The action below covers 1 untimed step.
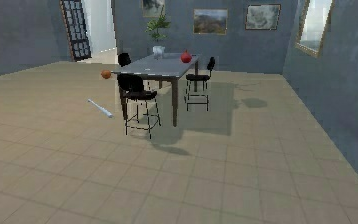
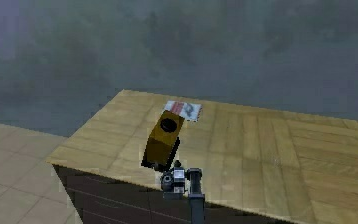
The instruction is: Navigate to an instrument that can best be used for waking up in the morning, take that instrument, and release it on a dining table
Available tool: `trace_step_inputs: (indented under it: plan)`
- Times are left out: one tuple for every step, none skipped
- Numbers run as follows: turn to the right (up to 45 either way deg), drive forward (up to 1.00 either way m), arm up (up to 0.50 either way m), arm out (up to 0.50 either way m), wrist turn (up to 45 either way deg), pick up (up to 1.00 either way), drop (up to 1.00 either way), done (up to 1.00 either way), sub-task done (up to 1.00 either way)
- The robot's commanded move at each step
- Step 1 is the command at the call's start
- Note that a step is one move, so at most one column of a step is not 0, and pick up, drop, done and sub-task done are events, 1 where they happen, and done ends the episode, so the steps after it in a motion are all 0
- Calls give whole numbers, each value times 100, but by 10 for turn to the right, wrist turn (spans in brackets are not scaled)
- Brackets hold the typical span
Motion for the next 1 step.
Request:
trace_step_inputs:
  plan:
    - [0, 0, 0, 0, 0, 100, 0, 0, 0]
